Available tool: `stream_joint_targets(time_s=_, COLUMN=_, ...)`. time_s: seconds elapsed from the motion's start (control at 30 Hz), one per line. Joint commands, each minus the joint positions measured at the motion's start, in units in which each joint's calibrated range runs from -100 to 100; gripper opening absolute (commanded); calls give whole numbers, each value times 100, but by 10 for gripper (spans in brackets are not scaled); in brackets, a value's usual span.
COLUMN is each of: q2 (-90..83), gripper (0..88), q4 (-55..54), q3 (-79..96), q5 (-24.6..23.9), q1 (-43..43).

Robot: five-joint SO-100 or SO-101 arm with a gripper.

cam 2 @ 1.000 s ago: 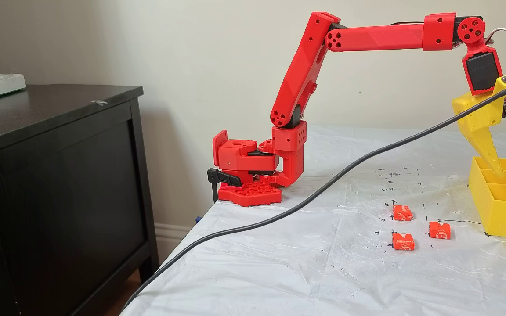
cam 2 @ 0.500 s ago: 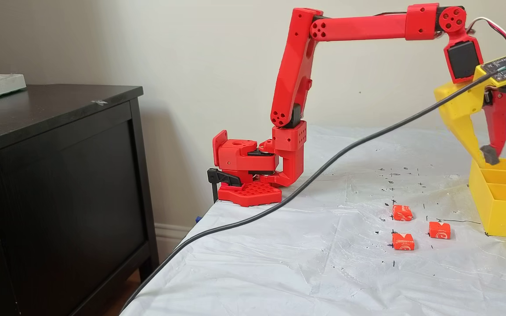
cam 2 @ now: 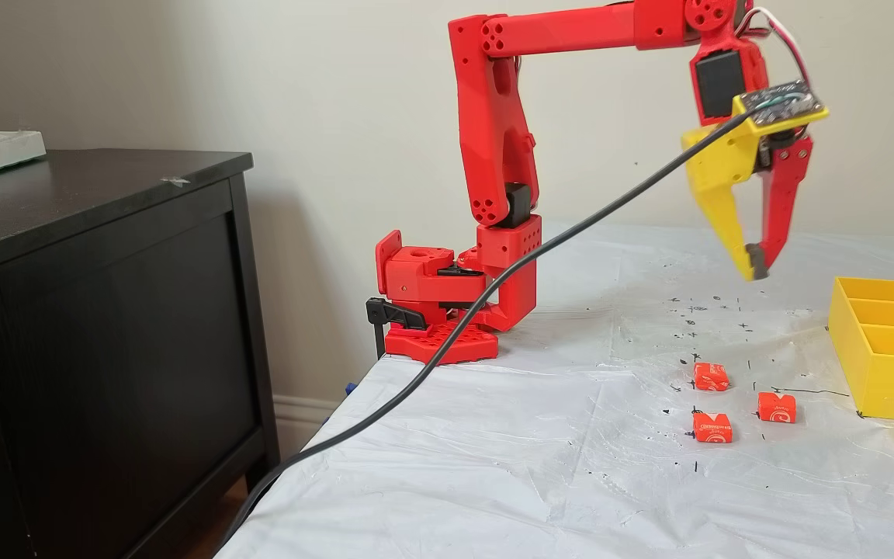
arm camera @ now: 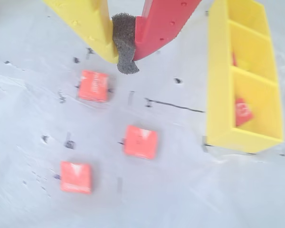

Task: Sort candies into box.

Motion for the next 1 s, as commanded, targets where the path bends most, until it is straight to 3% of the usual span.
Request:
stream_joint_targets(time_s=0.0, q2=-538, gripper=1, q4=-105, q3=519, q5=103, q1=96)
stream_joint_targets(time_s=0.13, q2=-572, gripper=15, q4=-130, q3=838, q5=156, q1=169)
stream_joint_targets(time_s=0.23, q2=-385, gripper=158, q4=-146, q3=965, q5=176, q1=124)
stream_joint_targets(time_s=0.4, q2=-275, gripper=281, q4=-293, q3=993, q5=156, q1=133)
stream_joint_targets(time_s=0.97, q2=-139, gripper=306, q4=-981, q3=1766, q5=293, q1=-21)
